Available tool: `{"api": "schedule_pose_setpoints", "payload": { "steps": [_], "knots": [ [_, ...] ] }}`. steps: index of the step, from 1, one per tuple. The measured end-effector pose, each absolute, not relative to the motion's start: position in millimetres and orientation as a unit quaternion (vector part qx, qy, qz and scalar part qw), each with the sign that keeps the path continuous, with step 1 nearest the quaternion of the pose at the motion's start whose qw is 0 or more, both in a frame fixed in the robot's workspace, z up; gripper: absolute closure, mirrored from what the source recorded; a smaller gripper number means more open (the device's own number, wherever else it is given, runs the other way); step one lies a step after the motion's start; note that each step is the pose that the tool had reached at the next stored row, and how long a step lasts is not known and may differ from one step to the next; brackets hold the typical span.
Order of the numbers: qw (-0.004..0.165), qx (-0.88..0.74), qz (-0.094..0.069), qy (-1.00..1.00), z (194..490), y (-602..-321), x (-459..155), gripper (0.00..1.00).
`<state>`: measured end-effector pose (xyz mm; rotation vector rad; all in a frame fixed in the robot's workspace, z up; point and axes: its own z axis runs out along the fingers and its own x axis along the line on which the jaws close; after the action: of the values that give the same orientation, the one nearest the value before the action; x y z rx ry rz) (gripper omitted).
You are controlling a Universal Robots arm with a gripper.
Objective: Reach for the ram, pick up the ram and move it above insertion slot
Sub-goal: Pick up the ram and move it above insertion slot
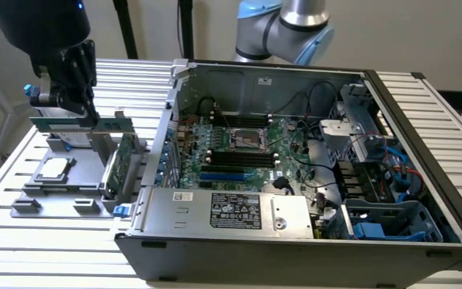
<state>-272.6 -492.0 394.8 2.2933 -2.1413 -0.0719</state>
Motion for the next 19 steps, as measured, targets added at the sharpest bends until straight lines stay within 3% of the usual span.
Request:
{"api": "schedule_pose_setpoints", "payload": {
  "steps": [19],
  "knots": [
    [-0.004,0.731,-0.029,-0.682,396,-484,-195,0.87]
  ]
}}
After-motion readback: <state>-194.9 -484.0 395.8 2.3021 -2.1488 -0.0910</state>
